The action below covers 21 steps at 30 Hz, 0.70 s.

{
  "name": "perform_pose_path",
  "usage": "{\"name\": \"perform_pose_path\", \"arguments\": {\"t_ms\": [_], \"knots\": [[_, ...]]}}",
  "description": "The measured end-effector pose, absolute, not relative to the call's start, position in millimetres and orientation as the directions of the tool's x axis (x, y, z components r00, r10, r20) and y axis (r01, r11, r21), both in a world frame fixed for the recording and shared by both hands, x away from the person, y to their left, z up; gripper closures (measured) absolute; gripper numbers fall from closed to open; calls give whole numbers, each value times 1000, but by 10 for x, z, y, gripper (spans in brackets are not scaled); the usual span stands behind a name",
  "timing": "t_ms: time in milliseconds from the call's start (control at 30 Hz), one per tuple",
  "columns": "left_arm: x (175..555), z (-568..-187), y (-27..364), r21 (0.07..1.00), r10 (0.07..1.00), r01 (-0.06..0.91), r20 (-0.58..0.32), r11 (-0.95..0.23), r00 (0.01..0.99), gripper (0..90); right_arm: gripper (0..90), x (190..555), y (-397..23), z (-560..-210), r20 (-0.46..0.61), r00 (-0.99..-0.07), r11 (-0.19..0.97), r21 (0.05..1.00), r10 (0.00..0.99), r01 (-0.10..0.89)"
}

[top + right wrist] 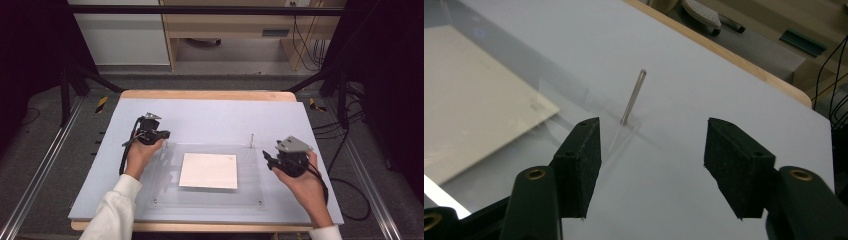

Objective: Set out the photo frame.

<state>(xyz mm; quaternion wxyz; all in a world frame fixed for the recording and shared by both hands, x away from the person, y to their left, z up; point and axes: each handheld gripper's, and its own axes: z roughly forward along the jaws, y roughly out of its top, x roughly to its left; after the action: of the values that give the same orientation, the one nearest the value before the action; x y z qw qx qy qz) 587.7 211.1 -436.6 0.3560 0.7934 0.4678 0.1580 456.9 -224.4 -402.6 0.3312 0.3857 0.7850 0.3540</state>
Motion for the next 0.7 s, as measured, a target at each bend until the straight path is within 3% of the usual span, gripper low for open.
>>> {"name": "perform_pose_path", "arguments": {"t_ms": [200,433,700], "knots": [[5878,-4365,2108,709,855,632,-82,-312,513,852,241,4085,-2502,-4277,-224,-527,479,773,820,416],[5882,-4366,2109,705,853,635,-81,-317,516,851,277,3651,-2517,-4496,-278,-590,566,729,758,384],[5894,-4363,2106,697,851,640,-83,-321,518,851,276,3538,-2394,-4604,-311,-635,629,688,707,363]]}}
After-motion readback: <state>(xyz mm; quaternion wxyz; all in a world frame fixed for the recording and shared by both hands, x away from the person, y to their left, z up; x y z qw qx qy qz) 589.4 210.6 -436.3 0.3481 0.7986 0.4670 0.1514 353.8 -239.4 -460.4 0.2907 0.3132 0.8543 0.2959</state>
